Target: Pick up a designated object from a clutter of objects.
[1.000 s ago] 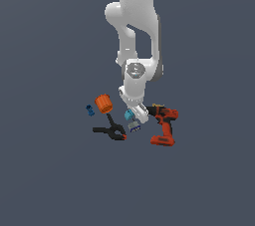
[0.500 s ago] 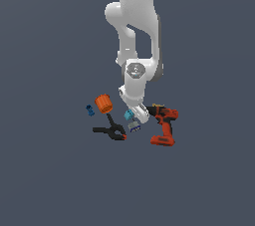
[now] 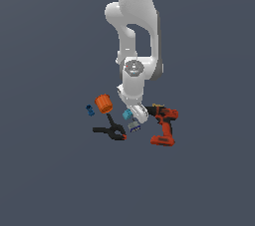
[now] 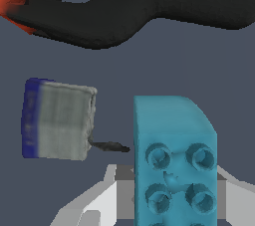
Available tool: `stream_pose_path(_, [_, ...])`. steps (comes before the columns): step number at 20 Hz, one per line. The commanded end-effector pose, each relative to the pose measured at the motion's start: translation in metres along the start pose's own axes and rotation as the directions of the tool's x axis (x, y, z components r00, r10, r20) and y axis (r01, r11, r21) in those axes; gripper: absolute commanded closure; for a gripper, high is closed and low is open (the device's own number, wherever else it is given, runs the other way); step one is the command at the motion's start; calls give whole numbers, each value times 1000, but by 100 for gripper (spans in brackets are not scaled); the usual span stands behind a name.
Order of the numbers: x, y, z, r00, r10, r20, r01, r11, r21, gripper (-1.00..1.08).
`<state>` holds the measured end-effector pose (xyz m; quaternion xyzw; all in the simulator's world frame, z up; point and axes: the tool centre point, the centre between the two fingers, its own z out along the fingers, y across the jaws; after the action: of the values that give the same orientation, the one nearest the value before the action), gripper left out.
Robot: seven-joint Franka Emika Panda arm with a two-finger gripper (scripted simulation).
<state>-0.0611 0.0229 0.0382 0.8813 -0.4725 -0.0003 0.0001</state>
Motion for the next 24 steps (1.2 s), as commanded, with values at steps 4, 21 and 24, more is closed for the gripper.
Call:
stream_pose_path(4, [17, -5, -27, 1000, 0, -1, 0, 1000, 1, 108])
stream_pose_path(21, [106, -31, -166, 1000, 1, -1, -1, 1000, 1, 108])
stream_pose_path(24, [123, -36, -192, 1000, 1, -1, -1, 1000, 1, 108])
